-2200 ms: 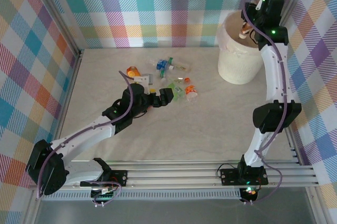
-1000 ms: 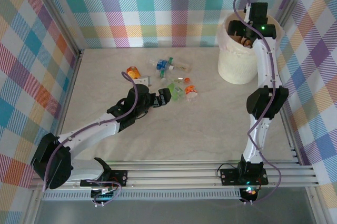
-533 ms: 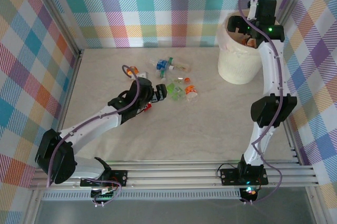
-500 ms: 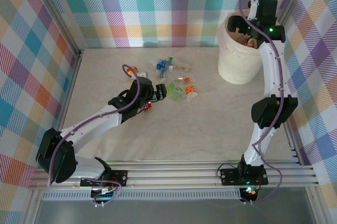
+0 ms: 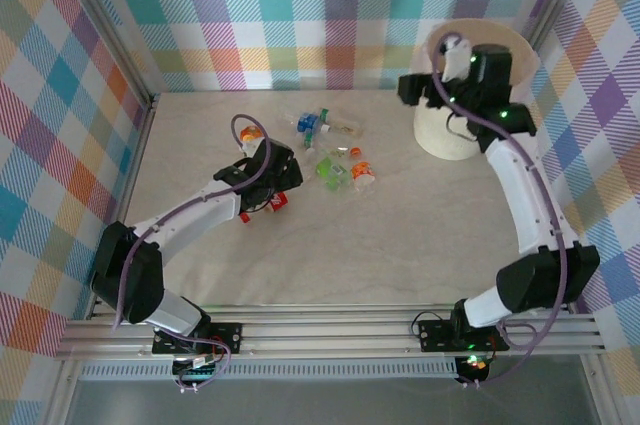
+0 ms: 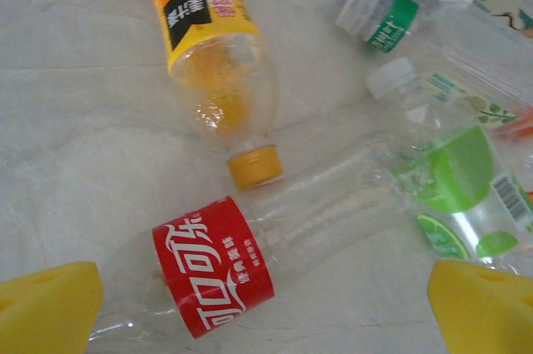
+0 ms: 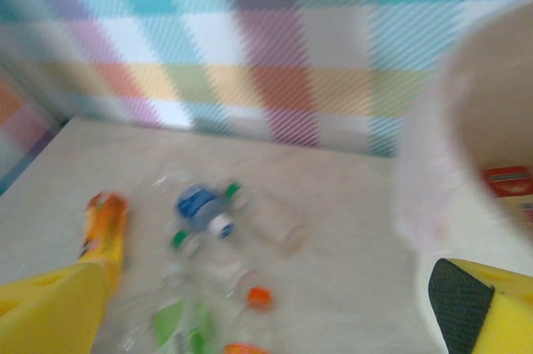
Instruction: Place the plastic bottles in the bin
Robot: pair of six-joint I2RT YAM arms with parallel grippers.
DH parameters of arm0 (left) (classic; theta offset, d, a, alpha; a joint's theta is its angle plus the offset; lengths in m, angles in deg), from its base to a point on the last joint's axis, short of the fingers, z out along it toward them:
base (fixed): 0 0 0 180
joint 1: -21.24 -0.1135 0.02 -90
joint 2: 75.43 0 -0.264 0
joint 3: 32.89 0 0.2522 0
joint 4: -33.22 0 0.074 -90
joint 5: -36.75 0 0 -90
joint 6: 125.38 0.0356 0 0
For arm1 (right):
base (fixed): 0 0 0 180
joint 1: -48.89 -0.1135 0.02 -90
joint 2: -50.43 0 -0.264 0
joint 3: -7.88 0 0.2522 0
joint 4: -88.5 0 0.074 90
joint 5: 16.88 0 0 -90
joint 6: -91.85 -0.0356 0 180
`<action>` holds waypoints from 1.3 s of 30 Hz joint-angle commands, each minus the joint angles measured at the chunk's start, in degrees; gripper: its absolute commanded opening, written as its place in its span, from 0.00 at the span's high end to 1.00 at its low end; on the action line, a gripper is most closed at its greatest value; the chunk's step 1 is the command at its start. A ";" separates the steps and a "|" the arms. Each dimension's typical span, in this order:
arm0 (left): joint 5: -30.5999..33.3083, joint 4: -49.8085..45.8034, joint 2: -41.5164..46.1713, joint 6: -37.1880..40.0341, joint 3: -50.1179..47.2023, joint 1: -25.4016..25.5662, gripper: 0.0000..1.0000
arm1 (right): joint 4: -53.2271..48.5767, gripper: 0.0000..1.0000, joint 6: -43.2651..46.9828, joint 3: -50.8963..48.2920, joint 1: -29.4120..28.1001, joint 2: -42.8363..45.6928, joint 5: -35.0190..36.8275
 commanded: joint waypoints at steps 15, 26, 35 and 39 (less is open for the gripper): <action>0.93 -3.92 -2.94 -7.52 2.47 -1.84 0.00 | -1.22 0.05 -6.27 -15.35 -9.69 -12.62 1.68; 1.69 -5.53 -2.03 -7.08 2.12 -2.01 0.00 | -7.75 0.25 -6.84 -5.33 -10.78 -28.07 2.14; 1.37 -7.14 -2.96 12.97 3.29 -3.20 0.00 | -8.54 0.25 -8.52 -3.87 -12.30 -33.84 8.70; -2.05 -4.96 -1.04 18.10 1.10 -5.20 0.00 | -8.85 0.26 -8.75 -3.41 -12.74 -36.01 9.90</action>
